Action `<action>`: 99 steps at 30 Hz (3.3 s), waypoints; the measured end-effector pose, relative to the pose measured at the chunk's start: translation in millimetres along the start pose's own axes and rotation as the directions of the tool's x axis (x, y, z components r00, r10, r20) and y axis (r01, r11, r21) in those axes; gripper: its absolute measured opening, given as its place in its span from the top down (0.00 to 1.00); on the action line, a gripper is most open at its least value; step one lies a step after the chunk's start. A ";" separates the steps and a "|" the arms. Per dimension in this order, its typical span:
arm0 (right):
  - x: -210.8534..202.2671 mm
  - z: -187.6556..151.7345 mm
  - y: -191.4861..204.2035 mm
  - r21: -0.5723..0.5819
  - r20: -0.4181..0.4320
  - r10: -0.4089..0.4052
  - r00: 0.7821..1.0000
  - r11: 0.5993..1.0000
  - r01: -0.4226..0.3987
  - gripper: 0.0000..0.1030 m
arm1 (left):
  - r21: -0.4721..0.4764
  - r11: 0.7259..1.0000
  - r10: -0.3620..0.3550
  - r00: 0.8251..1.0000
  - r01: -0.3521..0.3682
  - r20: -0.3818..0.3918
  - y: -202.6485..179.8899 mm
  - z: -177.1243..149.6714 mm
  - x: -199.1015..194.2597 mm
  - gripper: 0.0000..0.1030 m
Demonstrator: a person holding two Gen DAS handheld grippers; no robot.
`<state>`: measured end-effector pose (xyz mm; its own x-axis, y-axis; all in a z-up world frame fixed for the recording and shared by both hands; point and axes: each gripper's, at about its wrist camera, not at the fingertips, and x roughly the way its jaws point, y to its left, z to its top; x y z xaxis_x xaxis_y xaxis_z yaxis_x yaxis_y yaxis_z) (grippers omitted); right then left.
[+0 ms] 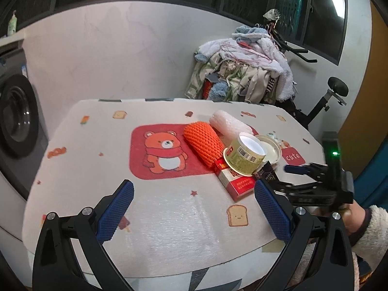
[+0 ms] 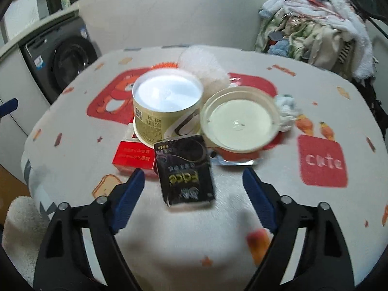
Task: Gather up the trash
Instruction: 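Grasp the black Face snack packet with the right tool while the left tool grasps the paper cup, then carry the black packet and paper cup to the brown bin with both tools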
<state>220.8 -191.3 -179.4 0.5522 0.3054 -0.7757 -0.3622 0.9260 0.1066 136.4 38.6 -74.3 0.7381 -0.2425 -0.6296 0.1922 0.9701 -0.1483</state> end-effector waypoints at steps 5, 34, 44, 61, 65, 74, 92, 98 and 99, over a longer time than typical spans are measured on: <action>20.7 0.6 5.5 0.002 -0.050 0.023 0.998 1.000 -0.023 0.44 | 0.009 1.000 -0.024 0.999 0.024 -0.023 -4.9 -1.1 17.1 0.06; -72.2 -61.2 -82.1 0.271 0.116 -0.039 0.993 0.962 0.006 0.58 | 0.348 0.937 0.035 0.979 0.038 -0.201 -125.3 43.4 196.9 0.29; -85.1 -71.9 -61.9 0.264 0.123 -0.035 0.992 0.965 0.001 0.58 | 0.298 0.951 -0.051 0.991 0.086 -0.123 -114.3 43.8 125.3 0.29; -121.3 -101.1 24.4 0.134 0.116 0.030 0.993 0.990 -0.046 0.58 | 0.215 0.968 -0.121 0.990 0.133 -0.068 -77.9 -38.2 -16.5 0.29; -125.1 -116.8 42.8 0.097 0.097 0.037 0.995 0.994 -0.047 0.58 | 0.212 0.965 -0.146 0.988 0.154 -0.053 -75.3 -65.0 -48.6 0.29; -111.6 -163.9 85.7 0.006 0.017 0.083 0.996 0.996 -0.084 0.58 | 0.197 0.965 -0.163 0.985 0.171 -0.057 -59.9 -124.6 -85.1 0.29; -56.0 -198.9 107.8 -0.057 -0.145 0.073 0.987 0.995 -0.082 0.56 | 0.119 0.976 -0.174 0.983 0.180 -0.059 -43.2 -168.8 -64.6 0.29; -51.8 -200.1 110.6 -0.064 -0.155 0.067 0.986 0.995 -0.078 0.44 | 0.134 0.973 -0.180 0.980 0.190 -0.082 -47.4 -171.9 -57.8 0.29; -52.3 -200.1 110.7 -0.064 -0.152 0.066 0.986 0.995 -0.076 0.40 | 0.137 0.972 -0.180 0.980 0.190 -0.085 -48.1 -172.3 -57.0 0.29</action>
<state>1.6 -149.3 -251.5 0.4070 0.3285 -0.8523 -0.4508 0.8838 0.1253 -26.4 7.8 -162.6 0.6339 -0.4108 -0.6553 0.4156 0.8955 -0.1594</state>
